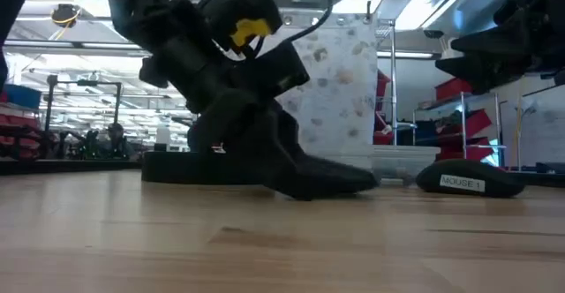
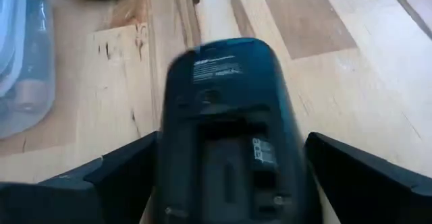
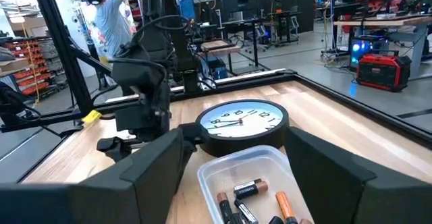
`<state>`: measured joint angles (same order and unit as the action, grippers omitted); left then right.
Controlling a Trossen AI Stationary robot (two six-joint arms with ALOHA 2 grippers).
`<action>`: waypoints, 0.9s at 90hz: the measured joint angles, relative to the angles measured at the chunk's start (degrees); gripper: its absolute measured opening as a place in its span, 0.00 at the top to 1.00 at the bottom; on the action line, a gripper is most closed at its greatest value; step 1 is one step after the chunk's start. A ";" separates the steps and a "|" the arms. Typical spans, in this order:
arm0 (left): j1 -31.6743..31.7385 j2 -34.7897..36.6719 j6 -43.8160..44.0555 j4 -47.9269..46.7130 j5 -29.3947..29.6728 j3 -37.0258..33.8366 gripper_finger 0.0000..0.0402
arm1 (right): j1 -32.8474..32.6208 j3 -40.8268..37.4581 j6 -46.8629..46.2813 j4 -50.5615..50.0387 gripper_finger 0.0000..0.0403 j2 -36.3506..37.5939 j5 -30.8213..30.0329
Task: Insert battery
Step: Prepare the left computer mouse for the battery insertion, then insert the silver battery into the left computer mouse
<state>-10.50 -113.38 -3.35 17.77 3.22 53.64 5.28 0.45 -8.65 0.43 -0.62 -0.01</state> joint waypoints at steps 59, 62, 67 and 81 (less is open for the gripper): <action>-3.29 0.79 9.13 0.23 11.81 -0.10 0.12 | 0.00 0.00 0.00 0.00 0.38 0.00 0.00; -3.33 0.79 9.69 0.24 12.36 -0.10 0.12 | -0.02 0.00 0.01 -0.02 0.38 0.00 0.00; -3.34 0.79 10.54 0.27 12.95 -0.10 0.12 | 0.00 0.00 0.00 0.00 0.38 0.00 0.00; -3.30 0.79 12.18 0.30 14.38 -0.10 0.12 | 0.00 0.00 0.00 0.00 0.38 0.00 0.00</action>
<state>-13.80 -112.60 8.83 18.07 17.61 53.54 5.28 0.45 -8.65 0.43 -0.62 -0.01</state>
